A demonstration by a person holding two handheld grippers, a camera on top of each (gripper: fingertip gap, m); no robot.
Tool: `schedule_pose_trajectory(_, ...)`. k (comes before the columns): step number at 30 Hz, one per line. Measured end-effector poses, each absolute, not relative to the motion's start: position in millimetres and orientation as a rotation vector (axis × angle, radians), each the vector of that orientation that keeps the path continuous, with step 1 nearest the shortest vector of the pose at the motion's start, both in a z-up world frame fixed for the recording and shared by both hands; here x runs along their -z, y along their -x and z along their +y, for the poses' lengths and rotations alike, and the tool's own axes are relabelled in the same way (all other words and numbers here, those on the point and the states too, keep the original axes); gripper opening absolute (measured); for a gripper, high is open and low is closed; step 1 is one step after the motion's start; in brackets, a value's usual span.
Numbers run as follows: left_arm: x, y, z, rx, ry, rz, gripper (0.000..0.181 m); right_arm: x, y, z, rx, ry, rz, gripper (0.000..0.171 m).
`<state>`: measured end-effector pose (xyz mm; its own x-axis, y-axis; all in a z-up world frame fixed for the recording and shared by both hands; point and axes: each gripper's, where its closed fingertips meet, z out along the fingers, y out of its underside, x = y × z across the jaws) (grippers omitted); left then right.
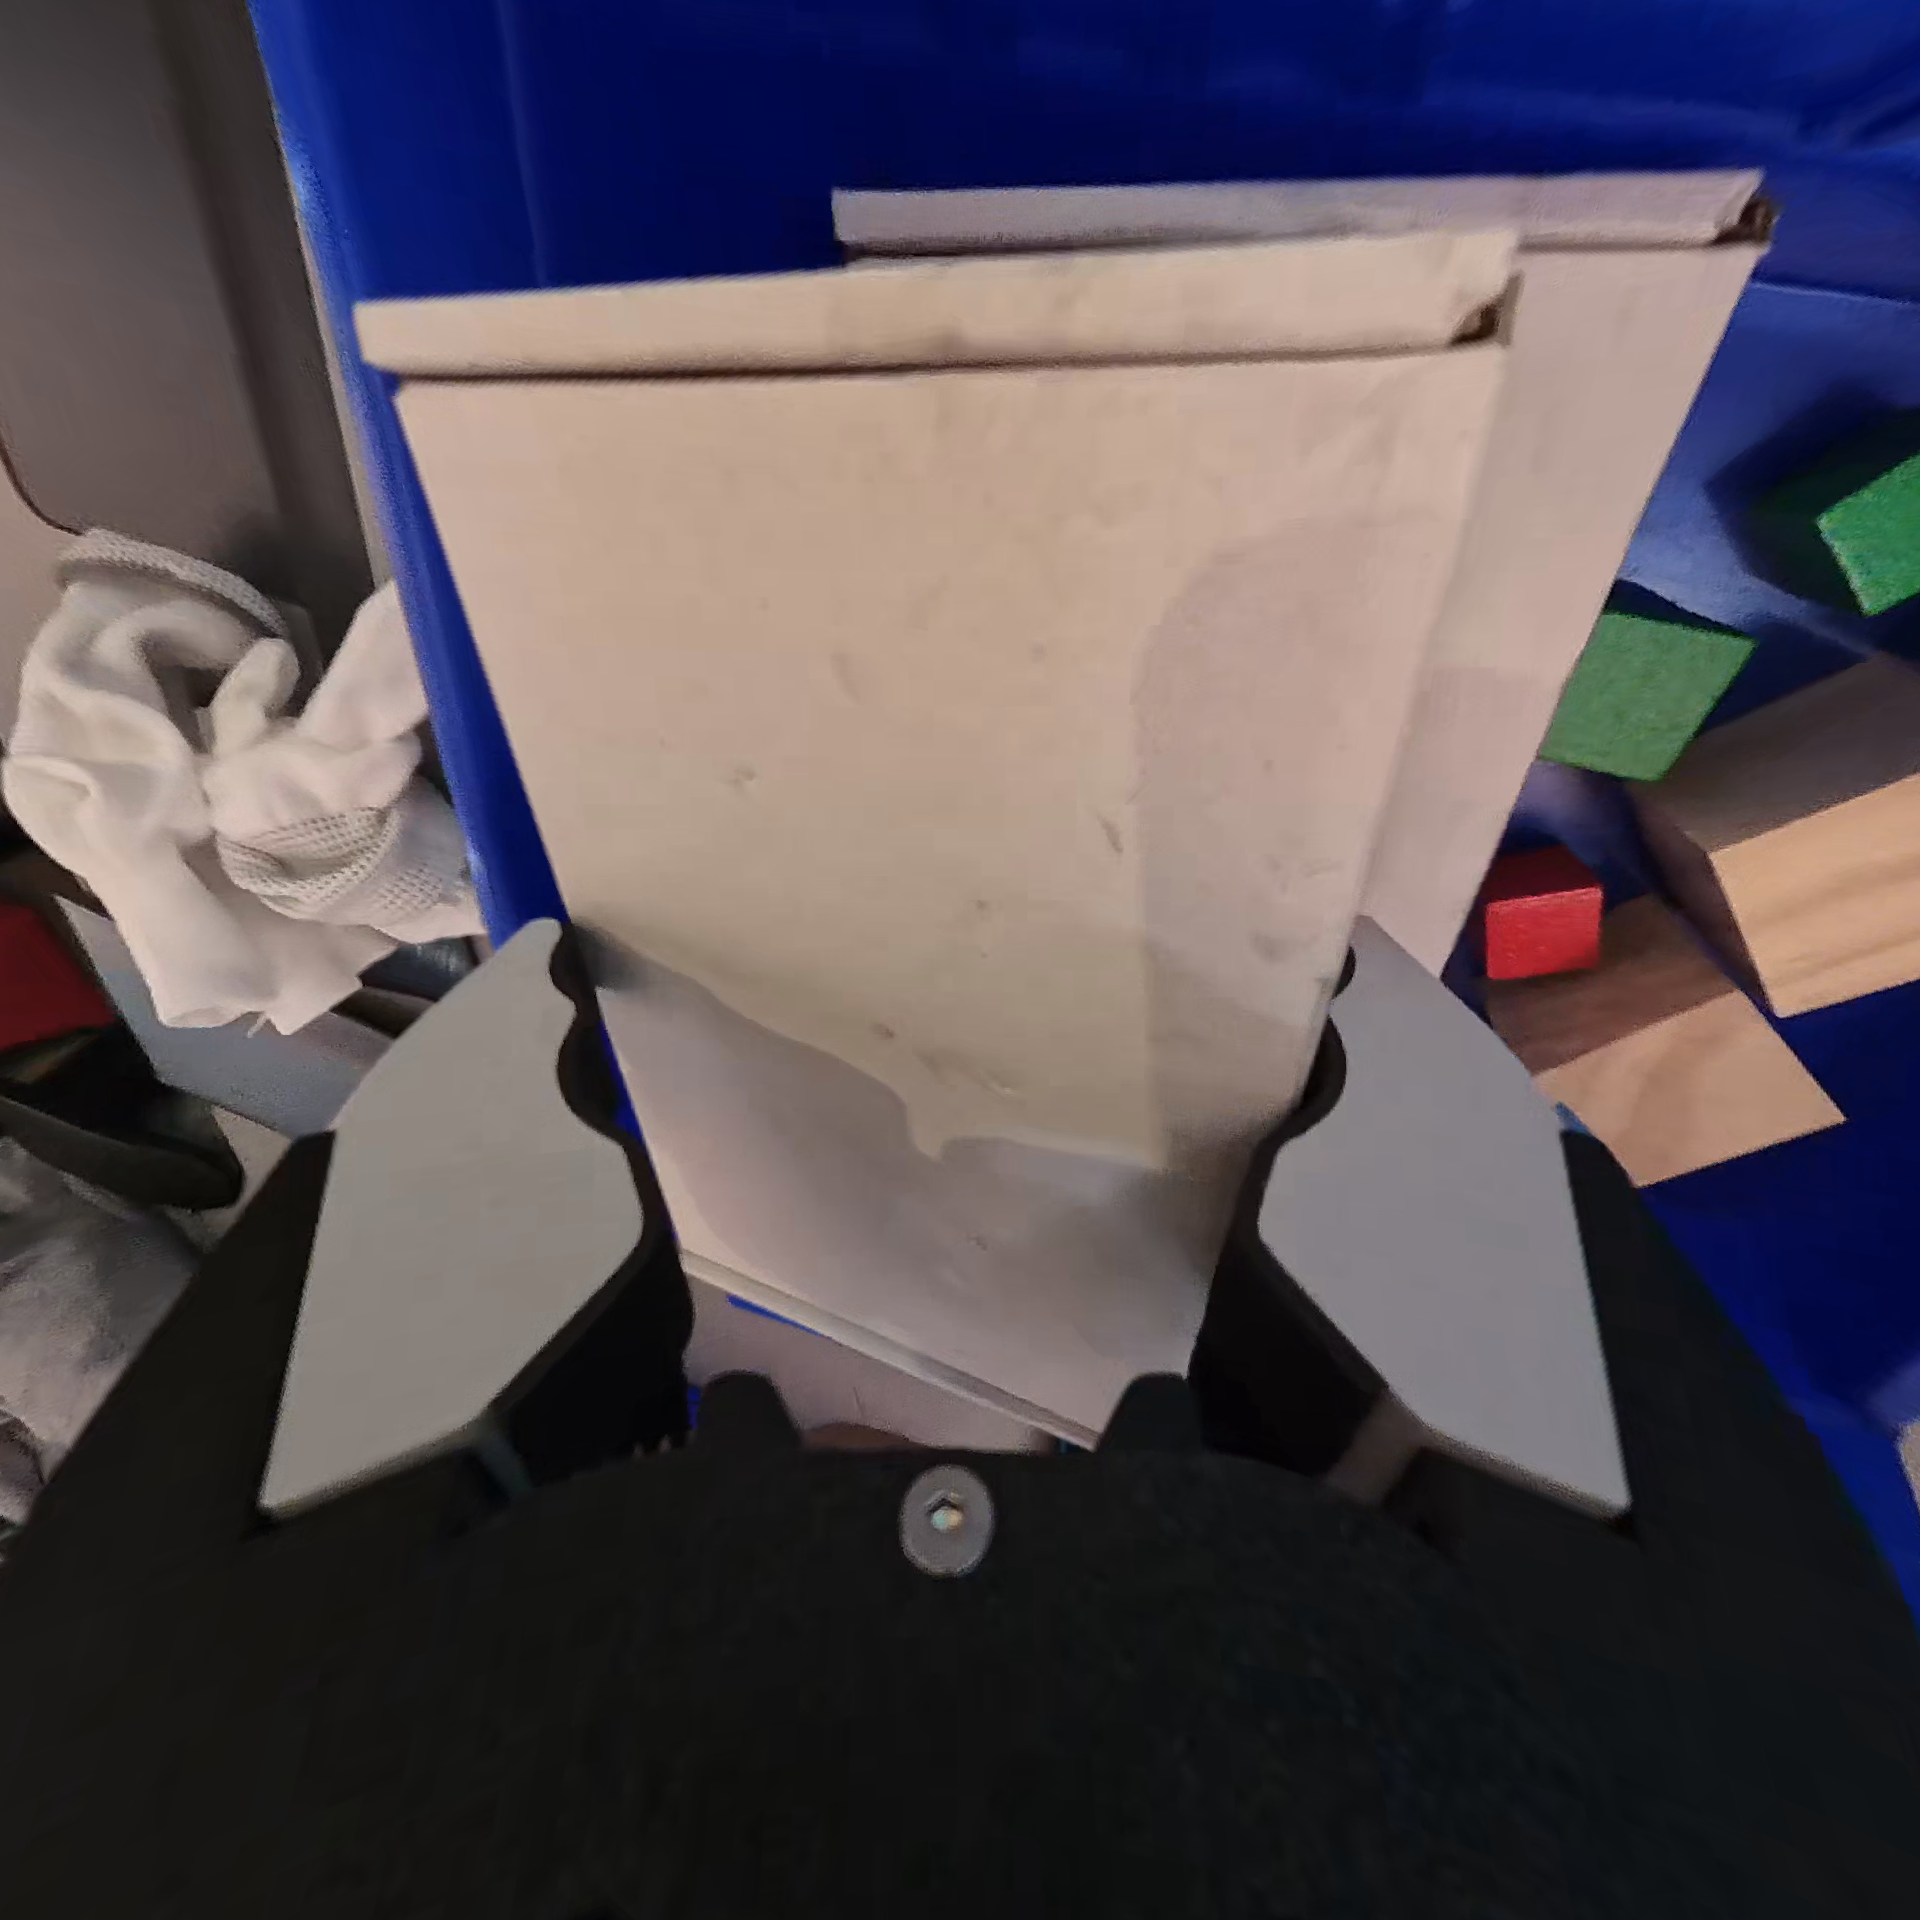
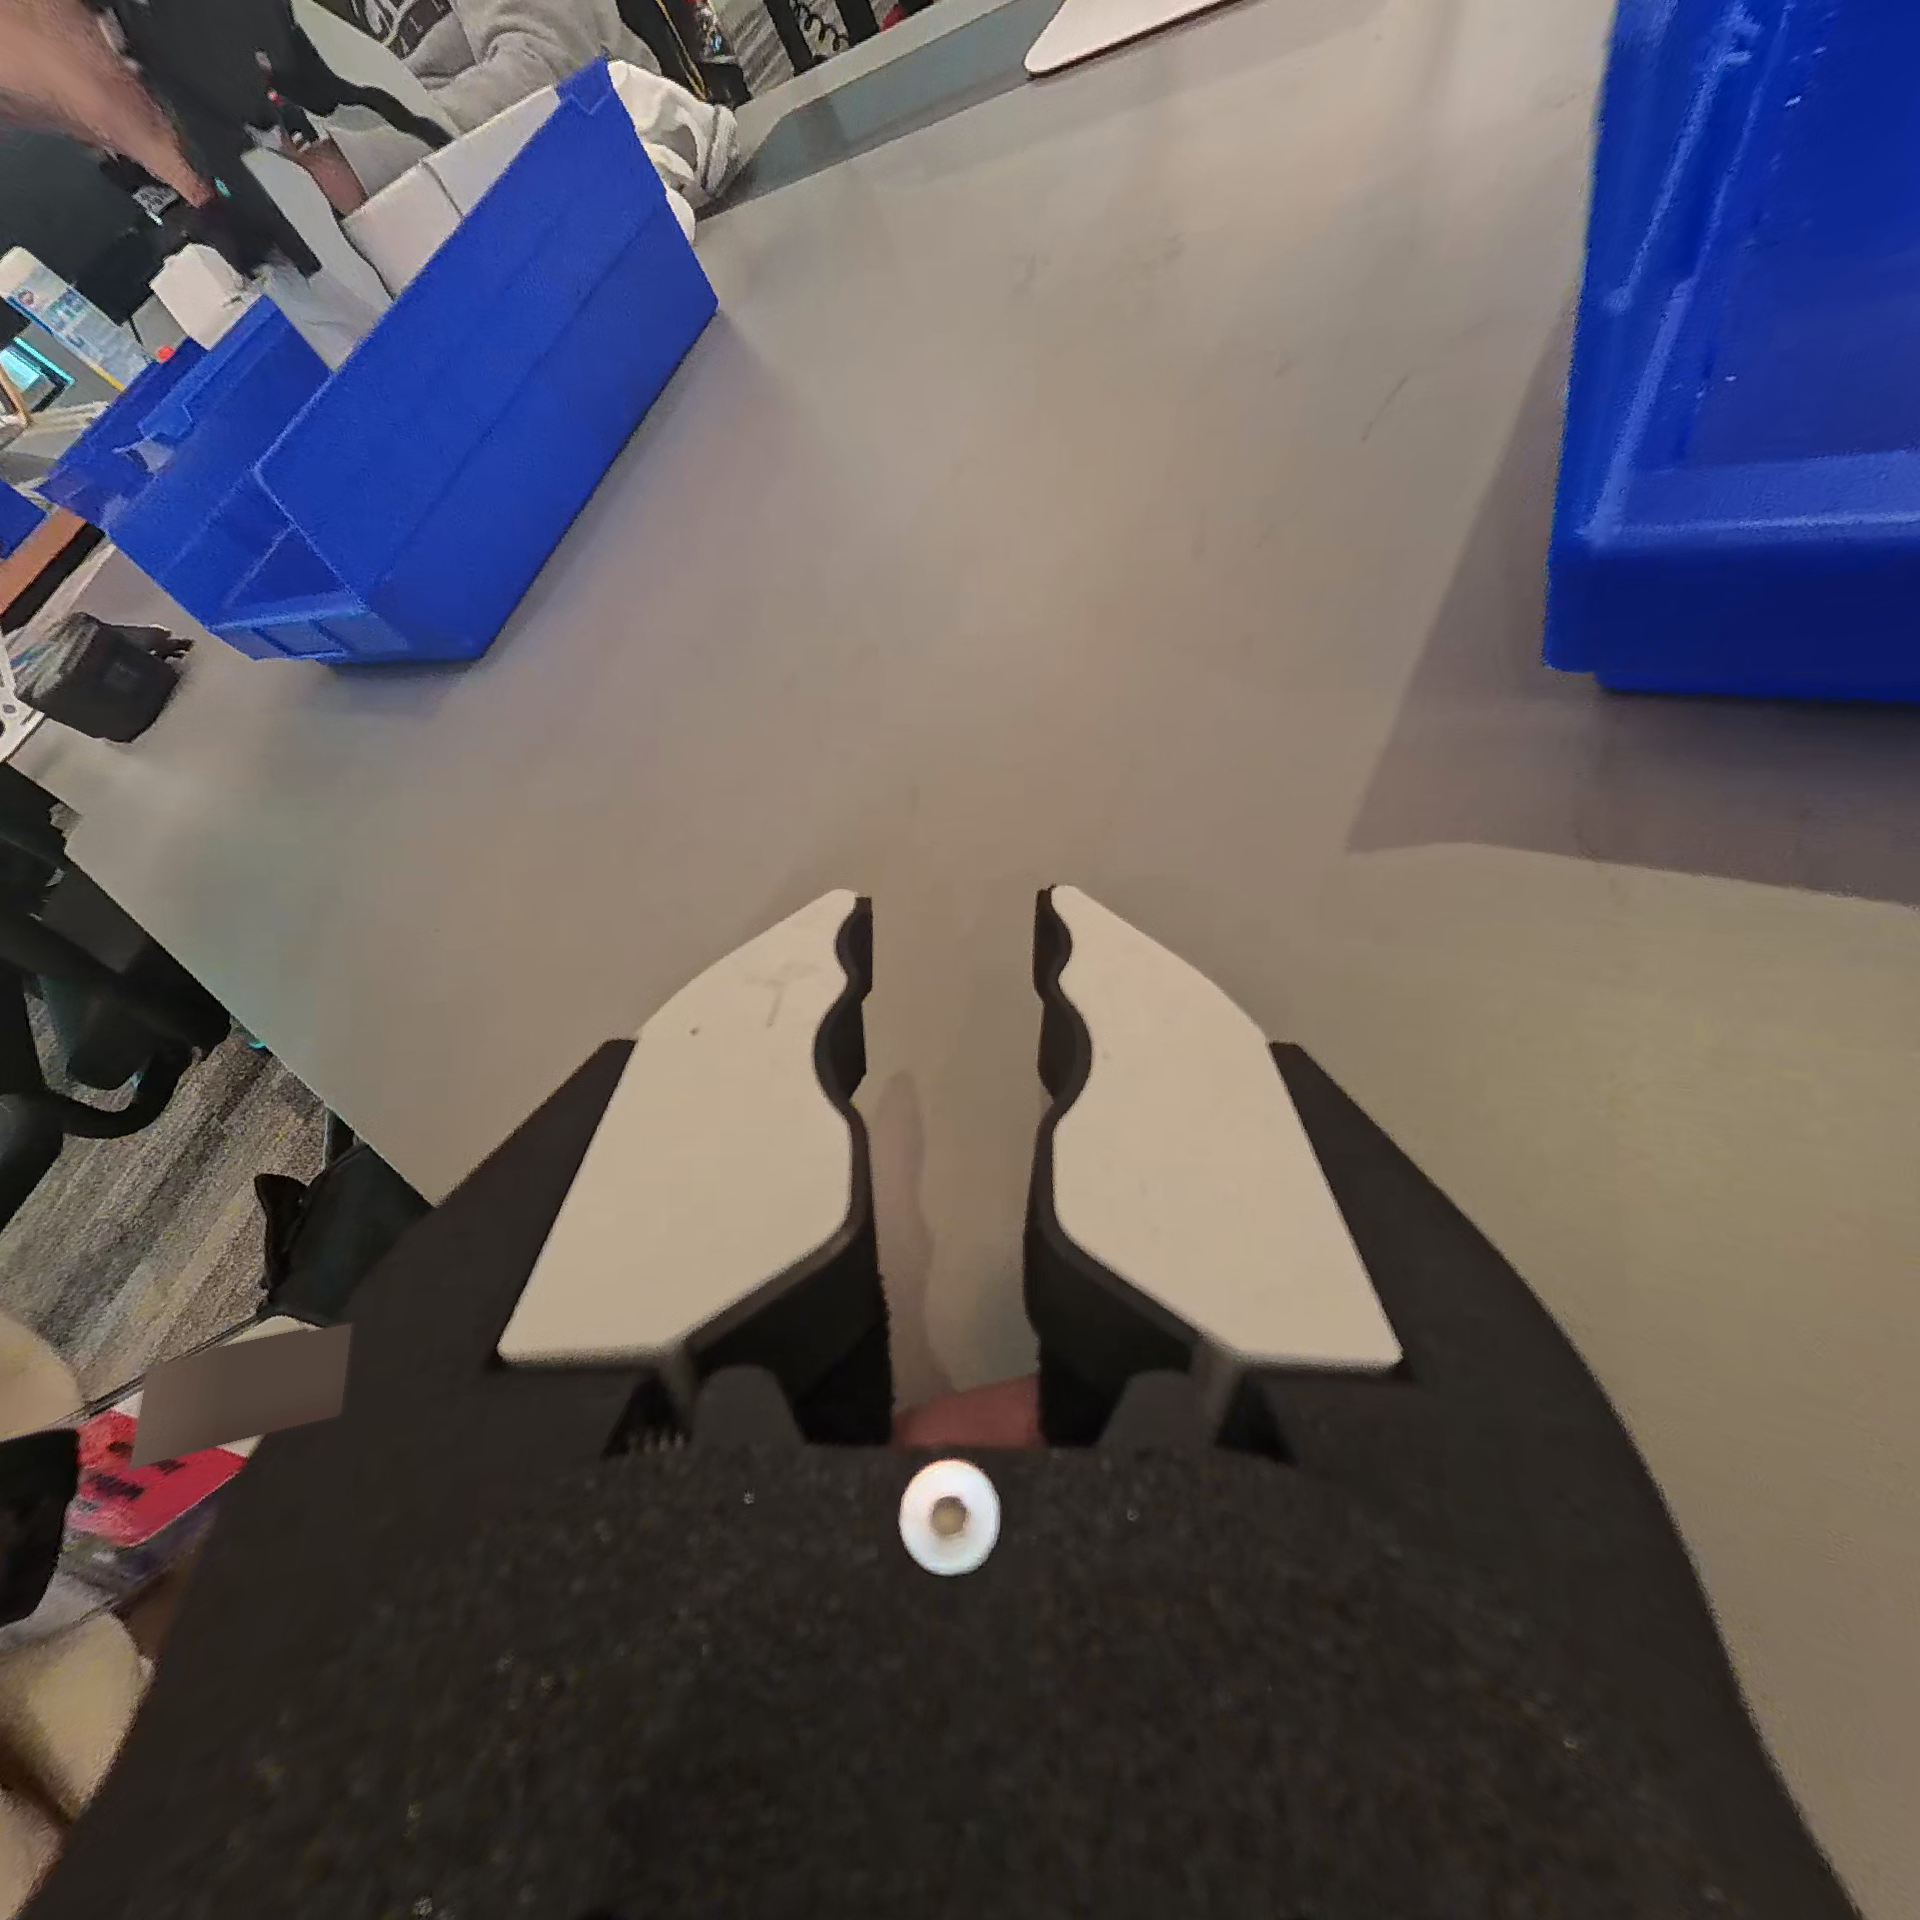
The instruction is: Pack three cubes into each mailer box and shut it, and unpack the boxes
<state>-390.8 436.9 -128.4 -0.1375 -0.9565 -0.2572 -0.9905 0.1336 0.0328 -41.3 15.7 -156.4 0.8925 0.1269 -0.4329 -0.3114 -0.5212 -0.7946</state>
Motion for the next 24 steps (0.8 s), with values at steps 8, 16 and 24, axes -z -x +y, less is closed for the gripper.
schedule_pose_trajectory(8,88.3,387.4,421.1,-0.300,1.983,2.153,0.126,152.1,44.3,11.0,-0.516,2.037,0.103,0.028)
schedule_pose_trajectory(16,17.2,285.3,336.6,0.176,1.945,2.145,0.125,139.6,53.1,9.4,-0.463,2.005,0.030,0.028)
schedule_pose_trajectory(24,96.2,171.7,234.2,0.530,2.043,2.462,0.125,137.0,61.8,5.4,-0.444,1.988,-0.013,0.025)
